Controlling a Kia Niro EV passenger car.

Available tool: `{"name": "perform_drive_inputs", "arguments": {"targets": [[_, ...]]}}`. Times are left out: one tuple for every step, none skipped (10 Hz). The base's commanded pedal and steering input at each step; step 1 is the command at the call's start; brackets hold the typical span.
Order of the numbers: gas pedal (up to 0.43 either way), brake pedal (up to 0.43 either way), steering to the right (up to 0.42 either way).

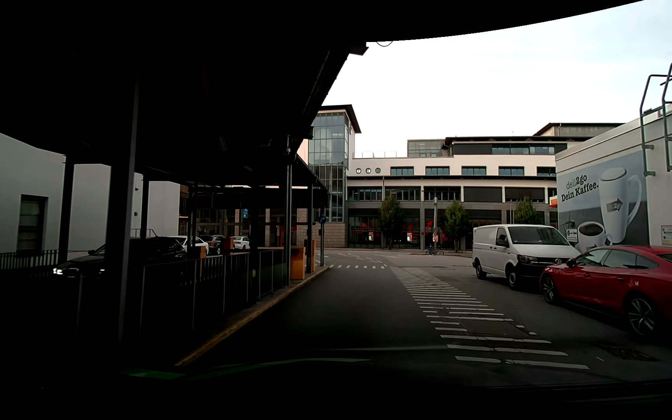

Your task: Follow the waypoints while adhering to traffic rules and regulations

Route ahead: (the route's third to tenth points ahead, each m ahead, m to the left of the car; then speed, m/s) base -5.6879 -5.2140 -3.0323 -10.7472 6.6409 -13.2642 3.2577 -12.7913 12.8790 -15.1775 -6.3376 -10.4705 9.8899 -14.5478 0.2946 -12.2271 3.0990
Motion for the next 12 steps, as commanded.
{"name": "perform_drive_inputs", "arguments": {"targets": [[0.177, 0.0, 0.14], [0.177, 0.0, 0.125], [0.177, 0.0, 0.11], [0.177, 0.0, 0.097], [0.177, 0.0, 0.084], [0.177, 0.0, 0.071], [0.177, 0.0, 0.063], [0.169, 0.0, 0.052], [0.169, 0.0, 0.038], [0.157, 0.0, 0.029], [0.138, 0.0, 0.02], [0.13, 0.0, 0.018]]}}
